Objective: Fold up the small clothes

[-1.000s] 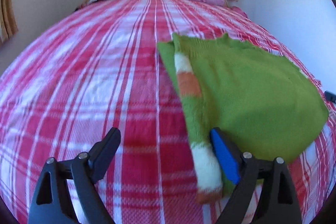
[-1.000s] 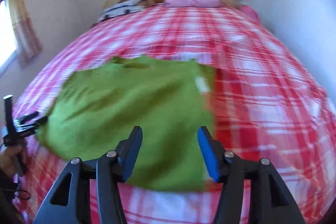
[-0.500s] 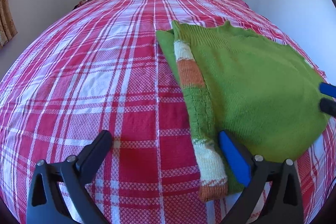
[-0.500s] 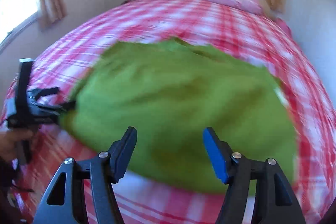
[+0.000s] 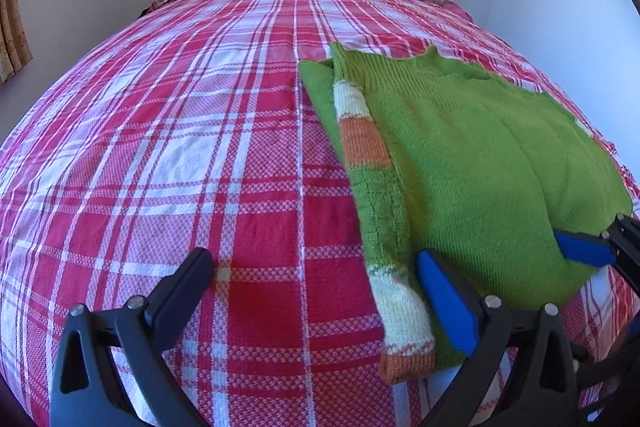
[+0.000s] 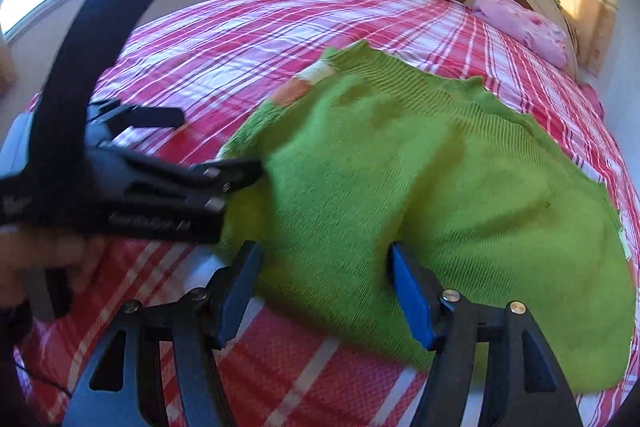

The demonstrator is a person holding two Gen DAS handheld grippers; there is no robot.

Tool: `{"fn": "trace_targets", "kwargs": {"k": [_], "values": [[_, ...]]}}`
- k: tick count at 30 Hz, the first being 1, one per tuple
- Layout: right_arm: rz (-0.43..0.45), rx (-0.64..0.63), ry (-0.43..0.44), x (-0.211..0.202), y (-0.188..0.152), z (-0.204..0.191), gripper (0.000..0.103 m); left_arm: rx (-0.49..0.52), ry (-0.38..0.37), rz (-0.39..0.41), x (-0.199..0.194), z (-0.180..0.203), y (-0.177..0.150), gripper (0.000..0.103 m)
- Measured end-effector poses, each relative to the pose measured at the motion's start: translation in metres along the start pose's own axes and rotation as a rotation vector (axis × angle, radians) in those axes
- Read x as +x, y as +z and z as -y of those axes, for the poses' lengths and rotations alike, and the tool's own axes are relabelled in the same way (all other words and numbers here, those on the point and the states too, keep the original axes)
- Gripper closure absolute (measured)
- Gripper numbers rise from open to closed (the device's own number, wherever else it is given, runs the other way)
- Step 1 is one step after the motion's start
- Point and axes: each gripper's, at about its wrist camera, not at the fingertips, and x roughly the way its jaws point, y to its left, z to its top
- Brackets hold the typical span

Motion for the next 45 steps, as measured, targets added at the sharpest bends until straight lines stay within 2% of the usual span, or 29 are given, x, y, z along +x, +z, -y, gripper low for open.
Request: {"fn": "trace_targets", "kwargs": {"k": [4,9,12,15,18,20,26,32,37,39,42,45], "values": [[0.047,-0.053,0.021,-0.014,0.001,-0.015,0.039,-0.033,-0.026,0.010,-0.002,-0.007,0.000,0.000],[0.065,-0.190,-0.036,-0.009,0.001,-0.045,0.039,-0.051,-0.045,0.011,-0.003,-0.010,0.001,0.000],[0.073,-0.220,-0.068,-0.008,0.000,-0.052,0.039,-0.069,-0.061,0.022,-0.004,-0.012,0.001,0.000],[0.086,-0.213,-0.071,-0.010,0.000,-0.052,0.039,-0.147,-0.107,0.036,-0.007,-0.027,0.003,0.000],[0.086,-0.221,-0.077,-0.008,0.002,-0.053,0.039,-0.255,-0.190,0.039,-0.006,-0.048,0.007,0.000],[0.088,-0.243,-0.088,-0.005,0.003,-0.057,0.039,-0.280,-0.227,0.030,-0.004,-0.054,0.013,0.000],[0.103,-0.297,-0.142,0.004,0.009,-0.073,0.039,-0.248,-0.234,0.052,0.002,-0.060,0.037,0.000],[0.089,-0.342,-0.211,0.018,0.006,-0.086,0.039,-0.234,-0.311,0.050,0.027,-0.051,0.063,0.000],[0.095,-0.335,-0.229,0.019,0.004,-0.085,0.039,-0.194,-0.370,0.053,0.044,-0.036,0.083,0.001],[0.089,-0.310,-0.236,0.021,0.005,-0.080,0.041,-0.169,-0.382,0.063,0.048,-0.031,0.091,0.006],[0.080,-0.279,-0.240,0.023,0.006,-0.074,0.049,-0.156,-0.397,0.054,0.057,-0.028,0.100,0.007],[0.081,-0.279,-0.244,0.024,0.006,-0.073,0.051,-0.200,-0.428,0.022,0.072,-0.032,0.105,0.019]]}}
